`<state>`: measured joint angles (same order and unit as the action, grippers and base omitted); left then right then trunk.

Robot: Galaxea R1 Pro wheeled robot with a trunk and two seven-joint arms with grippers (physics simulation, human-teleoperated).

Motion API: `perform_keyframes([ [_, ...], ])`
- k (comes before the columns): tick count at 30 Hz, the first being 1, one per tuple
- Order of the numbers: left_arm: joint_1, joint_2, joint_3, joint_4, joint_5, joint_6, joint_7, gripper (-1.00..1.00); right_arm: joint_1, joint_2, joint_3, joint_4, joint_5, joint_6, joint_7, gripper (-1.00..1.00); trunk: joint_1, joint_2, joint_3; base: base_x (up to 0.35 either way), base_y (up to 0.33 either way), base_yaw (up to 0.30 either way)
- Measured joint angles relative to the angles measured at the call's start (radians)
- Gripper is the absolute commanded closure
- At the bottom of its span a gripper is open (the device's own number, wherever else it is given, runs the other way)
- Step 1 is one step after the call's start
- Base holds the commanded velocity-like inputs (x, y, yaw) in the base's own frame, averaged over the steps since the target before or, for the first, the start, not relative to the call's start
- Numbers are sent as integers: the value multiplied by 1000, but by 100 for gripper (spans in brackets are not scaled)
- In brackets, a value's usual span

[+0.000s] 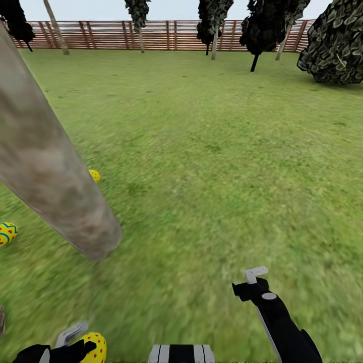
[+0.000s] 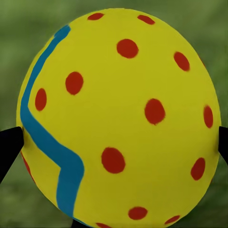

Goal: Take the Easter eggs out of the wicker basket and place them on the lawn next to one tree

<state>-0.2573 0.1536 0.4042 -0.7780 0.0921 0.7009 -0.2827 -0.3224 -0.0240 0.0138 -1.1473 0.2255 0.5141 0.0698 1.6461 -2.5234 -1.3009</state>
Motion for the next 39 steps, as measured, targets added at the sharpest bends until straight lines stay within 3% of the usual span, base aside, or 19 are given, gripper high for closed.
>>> perform_keyframes([
  [20, 0, -1, 4, 0, 5, 0, -3, 100, 0, 1, 2, 2, 0, 0, 0, -100, 1, -1, -12, 0, 0, 0],
  [39, 0, -2, 0, 0, 3, 0, -2, 100, 0, 3, 3, 15, 4, 0, 0, -100, 9, -5, -77, 0, 0, 0],
])
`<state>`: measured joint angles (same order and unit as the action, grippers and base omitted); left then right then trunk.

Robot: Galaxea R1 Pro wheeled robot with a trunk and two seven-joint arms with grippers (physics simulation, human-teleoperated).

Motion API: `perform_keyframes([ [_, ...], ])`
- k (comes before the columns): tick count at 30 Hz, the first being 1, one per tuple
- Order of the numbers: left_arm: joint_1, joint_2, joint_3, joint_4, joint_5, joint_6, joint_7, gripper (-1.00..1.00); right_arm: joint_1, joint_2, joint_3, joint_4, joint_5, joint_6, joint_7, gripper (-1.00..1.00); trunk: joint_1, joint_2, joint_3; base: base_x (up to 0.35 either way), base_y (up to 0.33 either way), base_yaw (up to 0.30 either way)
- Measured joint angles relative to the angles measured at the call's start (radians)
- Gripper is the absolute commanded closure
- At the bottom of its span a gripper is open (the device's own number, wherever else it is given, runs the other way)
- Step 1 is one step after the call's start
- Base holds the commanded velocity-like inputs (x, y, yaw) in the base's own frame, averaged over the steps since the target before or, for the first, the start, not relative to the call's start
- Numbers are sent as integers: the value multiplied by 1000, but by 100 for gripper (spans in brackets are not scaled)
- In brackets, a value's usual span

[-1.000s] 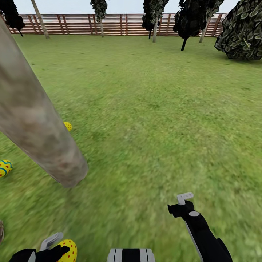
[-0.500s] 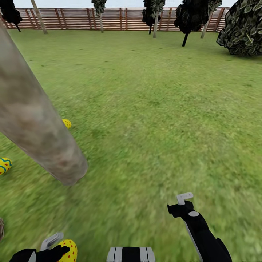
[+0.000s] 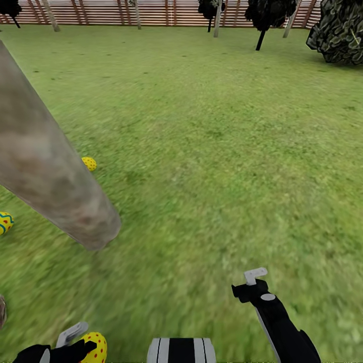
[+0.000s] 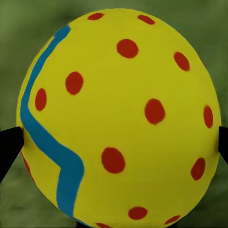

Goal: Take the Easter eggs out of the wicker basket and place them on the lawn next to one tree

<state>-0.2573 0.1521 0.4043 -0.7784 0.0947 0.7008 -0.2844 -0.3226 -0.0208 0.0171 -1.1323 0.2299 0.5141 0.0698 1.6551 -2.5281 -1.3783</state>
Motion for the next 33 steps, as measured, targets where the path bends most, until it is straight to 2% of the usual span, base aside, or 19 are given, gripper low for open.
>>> perform_keyframes([
  [4, 0, 0, 0, 0, 0, 0, 0, 100, 0, 0, 0, 0, 0, 0, 0, -100, 2, -1, -15, 0, 0, 0],
  [10, 0, 0, 2, 0, 3, -1, 0, 100, 0, 1, 0, 0, 0, 0, 0, -100, 2, -1, -16, 0, 0, 0],
  [11, 0, 0, 4, -1, 3, -1, 0, -100, 0, 0, 0, 0, 0, 0, 0, -100, 2, -1, -16, 0, 0, 0],
  [27, 0, 0, 7, -2, 3, -1, 0, -100, 0, 2, 6, 10, -1, 0, 0, -100, 2, -1, -16, 0, 0, 0],
  [33, 0, 0, 8, -2, 3, -1, 2, -100, 0, 1, 7, 11, -1, 0, 0, -100, 0, 0, 7, -157, 1, 0],
])
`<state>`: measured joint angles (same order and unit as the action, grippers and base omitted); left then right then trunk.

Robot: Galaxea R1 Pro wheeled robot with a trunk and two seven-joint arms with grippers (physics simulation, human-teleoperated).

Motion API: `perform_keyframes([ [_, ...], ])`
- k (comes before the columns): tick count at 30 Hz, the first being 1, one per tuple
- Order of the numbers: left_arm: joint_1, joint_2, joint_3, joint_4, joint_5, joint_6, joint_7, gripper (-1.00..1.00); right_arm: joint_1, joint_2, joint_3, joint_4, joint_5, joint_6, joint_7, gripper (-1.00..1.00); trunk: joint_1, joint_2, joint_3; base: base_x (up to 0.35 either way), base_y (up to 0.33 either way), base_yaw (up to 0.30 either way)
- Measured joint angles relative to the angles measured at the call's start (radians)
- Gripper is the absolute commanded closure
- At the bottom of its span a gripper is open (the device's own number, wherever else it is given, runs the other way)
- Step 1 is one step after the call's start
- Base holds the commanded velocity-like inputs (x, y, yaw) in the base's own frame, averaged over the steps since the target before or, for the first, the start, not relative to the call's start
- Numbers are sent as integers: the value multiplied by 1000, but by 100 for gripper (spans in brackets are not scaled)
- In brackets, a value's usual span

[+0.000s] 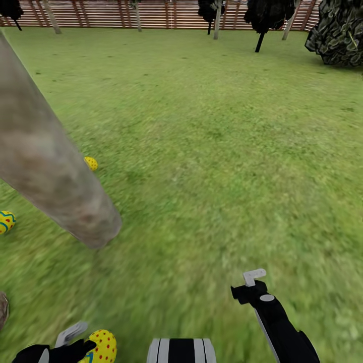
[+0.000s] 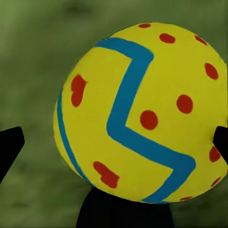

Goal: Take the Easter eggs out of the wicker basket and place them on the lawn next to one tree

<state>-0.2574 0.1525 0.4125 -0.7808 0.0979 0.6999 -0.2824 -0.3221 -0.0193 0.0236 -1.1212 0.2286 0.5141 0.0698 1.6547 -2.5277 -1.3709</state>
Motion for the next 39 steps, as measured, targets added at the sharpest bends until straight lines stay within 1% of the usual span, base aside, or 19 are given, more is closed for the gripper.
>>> perform_keyframes([
  [9, 0, 0, 0, 0, 0, 1, 0, -100, 0, 0, 0, 20, -2, 0, 0, -100, -4, 2, 35, -325, 100, 0],
  [15, 0, 1, -2, 0, 0, 2, 0, -100, 0, 0, -1, 20, -3, 0, 0, -100, -7, 4, 58, -167, 84, 0],
  [20, 0, 0, -9, 1, -7, 2, 1, -100, 0, 0, -2, 20, -3, 0, 0, -100, -9, 5, 77, -324, 88, 0],
  [27, 0, 0, -10, 1, -7, 2, 1, -100, 0, 0, -2, 21, -3, 0, 0, -100, -12, 6, 104, -341, 25, 0],
  [39, 0, 0, -11, 0, -6, 2, 1, -100, 0, 0, -1, 22, -3, -1, 0, -100, -18, 9, 151, -177, 284, 0],
])
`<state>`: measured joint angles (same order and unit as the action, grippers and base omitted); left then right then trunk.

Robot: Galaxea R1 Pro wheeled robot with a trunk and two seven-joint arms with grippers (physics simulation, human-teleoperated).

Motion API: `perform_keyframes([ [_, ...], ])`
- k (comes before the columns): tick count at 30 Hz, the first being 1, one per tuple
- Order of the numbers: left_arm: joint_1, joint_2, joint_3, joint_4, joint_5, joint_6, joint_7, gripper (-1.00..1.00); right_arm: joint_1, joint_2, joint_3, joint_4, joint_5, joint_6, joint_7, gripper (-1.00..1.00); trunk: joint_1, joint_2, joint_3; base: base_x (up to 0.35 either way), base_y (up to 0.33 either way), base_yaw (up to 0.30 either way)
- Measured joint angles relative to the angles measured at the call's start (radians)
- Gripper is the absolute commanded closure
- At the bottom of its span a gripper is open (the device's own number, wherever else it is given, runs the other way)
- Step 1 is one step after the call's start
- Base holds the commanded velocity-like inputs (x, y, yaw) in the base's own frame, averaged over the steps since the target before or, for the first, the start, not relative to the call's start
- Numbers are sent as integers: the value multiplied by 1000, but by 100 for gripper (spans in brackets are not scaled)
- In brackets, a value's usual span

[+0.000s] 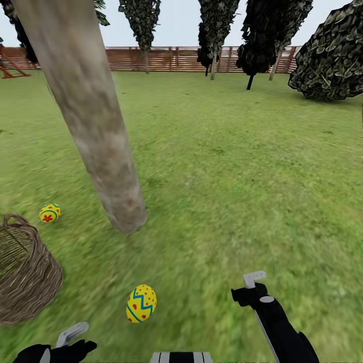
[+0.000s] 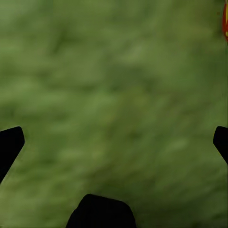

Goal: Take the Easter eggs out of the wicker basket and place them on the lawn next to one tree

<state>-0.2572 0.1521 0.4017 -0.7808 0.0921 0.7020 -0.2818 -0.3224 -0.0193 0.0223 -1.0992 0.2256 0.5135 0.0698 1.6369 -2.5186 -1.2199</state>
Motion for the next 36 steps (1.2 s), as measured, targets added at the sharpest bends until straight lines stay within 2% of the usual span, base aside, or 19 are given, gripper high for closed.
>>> perform_keyframes([
  [16, 0, -1, -1, 0, 0, 0, 0, -100, 0, 0, 0, 0, 0, 0, 0, -100, -7, 4, 62, -130, 311, 0],
  [28, 0, 0, -1, 0, 0, 0, 0, -100, 0, 0, 0, 0, 0, 0, 0, -100, -13, 7, 108, -33, 327, 0],
  [36, 0, -1, -2, 0, -1, 0, 0, -100, 1, 0, 0, 0, 0, 0, 0, -100, -16, 8, 139, -198, 276, 0],
])
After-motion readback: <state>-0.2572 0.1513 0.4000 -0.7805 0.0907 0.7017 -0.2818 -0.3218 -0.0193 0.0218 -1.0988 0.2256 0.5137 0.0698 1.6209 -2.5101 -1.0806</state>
